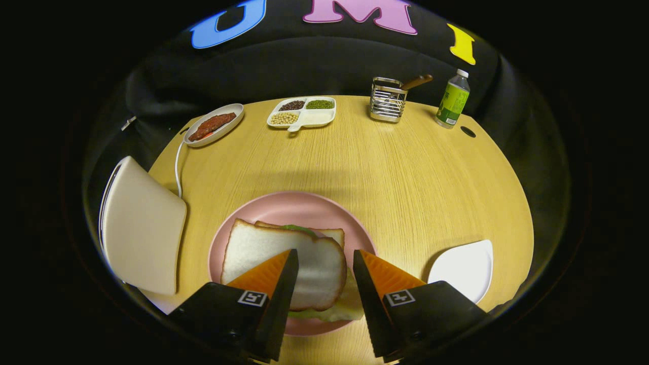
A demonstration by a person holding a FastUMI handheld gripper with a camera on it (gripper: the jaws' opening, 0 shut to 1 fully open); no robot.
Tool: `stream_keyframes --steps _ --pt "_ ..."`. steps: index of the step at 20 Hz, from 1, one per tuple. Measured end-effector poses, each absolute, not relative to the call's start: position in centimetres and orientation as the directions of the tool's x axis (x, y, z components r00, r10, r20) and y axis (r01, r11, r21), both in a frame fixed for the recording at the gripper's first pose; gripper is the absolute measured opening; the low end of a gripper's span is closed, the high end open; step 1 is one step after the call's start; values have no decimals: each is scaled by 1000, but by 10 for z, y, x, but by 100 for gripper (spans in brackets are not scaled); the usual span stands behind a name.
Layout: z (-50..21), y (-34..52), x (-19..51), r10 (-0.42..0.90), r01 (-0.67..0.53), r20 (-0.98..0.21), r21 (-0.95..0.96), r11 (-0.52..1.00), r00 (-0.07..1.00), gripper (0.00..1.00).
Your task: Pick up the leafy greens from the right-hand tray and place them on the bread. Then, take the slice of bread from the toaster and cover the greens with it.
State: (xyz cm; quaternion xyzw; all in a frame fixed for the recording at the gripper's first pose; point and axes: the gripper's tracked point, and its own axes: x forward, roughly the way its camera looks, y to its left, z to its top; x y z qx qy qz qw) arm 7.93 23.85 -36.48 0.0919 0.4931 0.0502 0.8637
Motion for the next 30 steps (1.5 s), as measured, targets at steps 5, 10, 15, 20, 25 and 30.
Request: stream_keyframes --steps 5,10,15,20,25,30 --pt "-362 228 81 128 -48 -841 121 992 525 90" --pt "-358 227 80 149 -52 -837 143 988 527 98" --pt "-332 233 69 230 -89 -806 217 972 546 98" --pt "-264 222 72 301 -127 -705 289 949 643 98" --pt "-185 192 75 328 -169 -581 312 935 745 98" --pt "-123 157 69 333 -202 -466 309 929 820 100"
